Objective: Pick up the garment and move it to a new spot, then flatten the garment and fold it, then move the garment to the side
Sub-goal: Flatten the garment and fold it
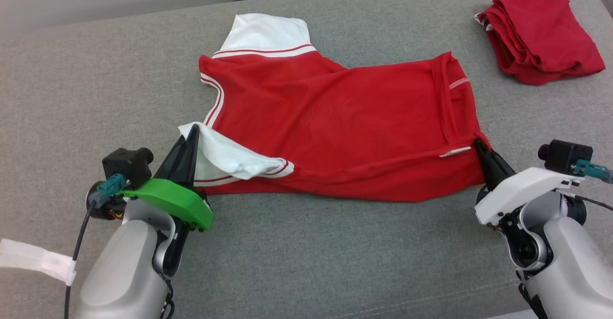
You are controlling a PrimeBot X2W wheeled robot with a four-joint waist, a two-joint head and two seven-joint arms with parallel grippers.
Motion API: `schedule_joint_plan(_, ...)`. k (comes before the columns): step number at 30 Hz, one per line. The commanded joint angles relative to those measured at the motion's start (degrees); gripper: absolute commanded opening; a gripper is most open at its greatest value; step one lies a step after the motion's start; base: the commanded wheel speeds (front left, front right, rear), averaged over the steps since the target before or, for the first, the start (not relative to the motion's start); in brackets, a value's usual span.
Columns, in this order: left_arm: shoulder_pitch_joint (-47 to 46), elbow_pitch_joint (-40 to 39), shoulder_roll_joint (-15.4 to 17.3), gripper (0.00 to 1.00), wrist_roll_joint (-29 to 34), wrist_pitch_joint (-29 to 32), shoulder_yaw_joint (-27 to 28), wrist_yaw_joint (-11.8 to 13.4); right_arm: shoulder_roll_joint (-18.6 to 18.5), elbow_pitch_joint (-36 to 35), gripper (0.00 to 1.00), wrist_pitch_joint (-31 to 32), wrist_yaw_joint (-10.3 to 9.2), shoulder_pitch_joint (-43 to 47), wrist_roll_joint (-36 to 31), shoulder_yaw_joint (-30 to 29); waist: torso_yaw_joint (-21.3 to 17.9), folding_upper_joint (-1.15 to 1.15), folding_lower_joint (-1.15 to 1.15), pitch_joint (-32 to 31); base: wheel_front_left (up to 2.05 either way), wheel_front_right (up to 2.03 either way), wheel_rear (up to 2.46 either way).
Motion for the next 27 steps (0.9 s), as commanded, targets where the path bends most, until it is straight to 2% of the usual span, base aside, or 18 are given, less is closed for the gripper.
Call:
schedule_joint_plan(1, -1.77, 1.43, 0.32, 0.00, -0.31, -0.55, -0.60, -0.18, 0.10, 1.37, 0.00, -0.83, 0.02, -1.74, -0.27, 0.15, -0.89, 0.00, 0.00, 0.96, 0.00, 0.00, 0.00)
schedule_joint_plan(2, -2.63, 2.70, 0.30, 0.00, -0.62, -0.73, -1.29, -0.18, 0.21, 2.67, 0.00, -1.24, 0.02, -2.79, -0.19, 0.51, -0.99, 0.00, 0.00, 1.09, 0.00, 0.00, 0.00)
schedule_joint_plan(3, -3.01, 3.39, 0.24, 0.00, -0.77, -0.95, -1.68, -0.18, 0.29, 3.43, 0.08, -1.55, 0.02, -3.38, -0.13, 0.64, -1.03, 0.00, 0.00, 1.14, 0.00, 0.00, 0.00)
schedule_joint_plan(4, -3.75, 4.59, 0.20, 0.00, -1.25, -1.20, -2.28, -0.18, 0.36, 4.85, 0.29, -2.16, 0.02, -4.43, 0.10, 0.96, -1.11, 0.00, 0.00, 1.24, 0.00, 0.00, 0.00)
schedule_joint_plan(5, -4.22, 5.42, 0.26, 0.00, -1.49, -1.39, -2.40, -0.19, 0.35, 5.97, 0.23, -2.57, 0.02, -5.07, 0.24, 1.02, -1.14, 0.00, 0.00, 1.28, 0.00, 0.00, 0.00)
schedule_joint_plan(6, -4.83, 6.48, 0.42, 0.00, -1.62, -1.67, -2.37, -0.19, 0.19, 7.20, 0.38, -3.50, 0.02, -5.89, 0.01, 1.07, -1.16, 0.00, 0.00, 1.31, 0.00, 0.00, 0.00)
schedule_joint_plan(7, -5.37, 7.18, 0.29, 0.00, -1.57, -1.72, -2.56, -0.19, 0.15, 8.16, 0.87, -4.27, 0.02, -6.49, -0.09, 1.44, -1.10, 0.00, 0.00, 1.29, 0.00, 0.00, 0.00)
schedule_joint_plan(8, -5.72, 7.67, 0.23, 0.30, -1.17, -1.84, -2.98, -0.19, 0.24, 8.86, 1.00, -4.87, 0.02, -6.81, 0.22, 1.74, -1.01, 0.00, 0.00, 1.24, 0.00, 0.00, 0.00)
schedule_joint_plan(9, -5.95, 8.03, 0.25, 0.89, -0.91, -1.95, -3.17, -0.19, 0.23, 9.24, 1.00, -5.51, 0.02, -7.04, 0.57, 2.12, -0.92, 0.00, 0.00, 1.19, 0.00, 0.00, 0.00)
schedule_joint_plan(10, -6.03, 8.36, 0.23, 1.00, -0.77, -2.07, -3.18, -0.19, -0.13, 9.70, 1.00, -6.39, 0.02, -7.05, 0.59, 2.59, -0.79, 0.00, 0.00, 1.11, 0.00, 0.00, 0.00)
schedule_joint_plan(14, -3.49, 5.45, 0.06, 1.00, 0.66, -2.05, -0.98, -0.19, -1.78, 9.76, 1.00, -11.15, 0.02, -5.11, 0.94, 3.44, -0.12, 0.00, 0.00, 0.66, 0.00, 0.00, 0.00)
schedule_joint_plan(19, 3.38, -0.61, -0.16, 1.00, 2.58, -2.03, 5.11, -0.19, -4.23, 6.63, 1.00, -15.53, 0.02, -1.29, 0.66, 4.36, 0.45, 0.00, 0.00, 0.18, 0.00, 0.00, 0.00)
schedule_joint_plan(27, 12.70, -3.43, -1.40, 1.00, 5.04, -2.04, 8.78, -0.19, -5.62, 1.89, 1.00, -15.80, 0.02, 6.30, -1.18, 5.45, 1.20, 0.00, 0.00, 0.26, 0.00, 0.00, 0.00)
